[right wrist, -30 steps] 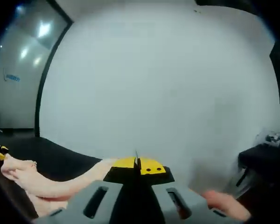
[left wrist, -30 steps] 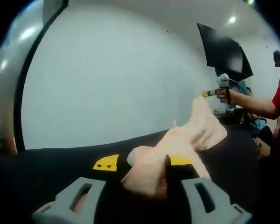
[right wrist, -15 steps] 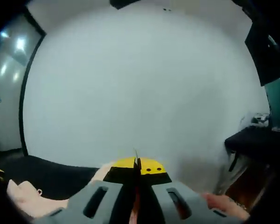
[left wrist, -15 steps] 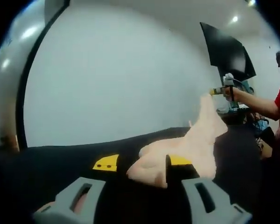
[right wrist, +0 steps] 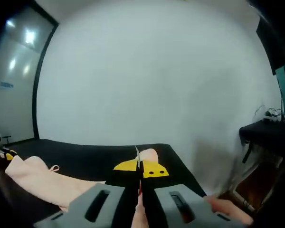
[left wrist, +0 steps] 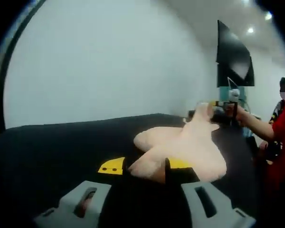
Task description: Fold the towel on the table until its edges align and the towel forms a compact rectangular stack.
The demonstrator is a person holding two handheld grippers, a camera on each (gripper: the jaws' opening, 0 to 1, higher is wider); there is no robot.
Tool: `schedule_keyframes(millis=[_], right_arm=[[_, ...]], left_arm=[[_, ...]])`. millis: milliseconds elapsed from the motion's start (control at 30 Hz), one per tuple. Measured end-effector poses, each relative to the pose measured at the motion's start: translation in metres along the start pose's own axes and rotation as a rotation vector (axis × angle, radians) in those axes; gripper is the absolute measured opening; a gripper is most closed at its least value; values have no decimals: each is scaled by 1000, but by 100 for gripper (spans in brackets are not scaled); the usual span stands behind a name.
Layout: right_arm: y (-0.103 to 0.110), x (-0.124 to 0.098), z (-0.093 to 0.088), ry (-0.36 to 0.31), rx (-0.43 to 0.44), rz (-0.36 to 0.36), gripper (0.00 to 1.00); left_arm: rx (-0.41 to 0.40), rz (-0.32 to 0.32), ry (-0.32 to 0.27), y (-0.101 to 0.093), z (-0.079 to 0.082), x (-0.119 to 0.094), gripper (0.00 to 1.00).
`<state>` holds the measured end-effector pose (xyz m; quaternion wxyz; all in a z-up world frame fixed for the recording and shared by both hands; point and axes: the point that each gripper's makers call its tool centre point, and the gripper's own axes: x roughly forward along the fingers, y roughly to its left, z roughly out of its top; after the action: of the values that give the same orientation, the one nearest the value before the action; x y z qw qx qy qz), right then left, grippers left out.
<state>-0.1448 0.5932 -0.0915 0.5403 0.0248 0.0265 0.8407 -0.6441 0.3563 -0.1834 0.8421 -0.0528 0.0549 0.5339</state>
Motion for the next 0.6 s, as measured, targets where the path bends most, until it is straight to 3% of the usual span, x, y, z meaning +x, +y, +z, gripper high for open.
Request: schedule_keyframes(millis=[67, 167, 233, 300, 467, 500, 567, 600], right_arm=[[-2, -4, 1, 0, -11, 4, 0], [-9, -7, 0, 1, -18, 2, 0], [-13, -8, -3, 11, 1, 4, 0], [-13, -10, -7, 25, 18, 17, 0], [-14, -15, -3, 13, 13, 27, 0], [-14, -17, -1, 6, 15, 30, 0], [-14, -23, 4, -14, 27, 31, 0], [-16, -27, 10, -30, 32, 28, 0]], left_arm=[[-40, -48, 21, -2, -2, 7, 30], [-57, -70, 57, 2, -7, 15, 27], [-61, -82, 70, -2, -9, 17, 10], [-74, -104, 58, -11, -6, 15, 4], [-135, 8, -105, 7, 33, -6, 2], [-130, 37, -107, 14, 38, -10, 2], [-61, 103, -51, 15, 44, -16, 2], [-25, 125, -45, 26, 52, -19, 2]])
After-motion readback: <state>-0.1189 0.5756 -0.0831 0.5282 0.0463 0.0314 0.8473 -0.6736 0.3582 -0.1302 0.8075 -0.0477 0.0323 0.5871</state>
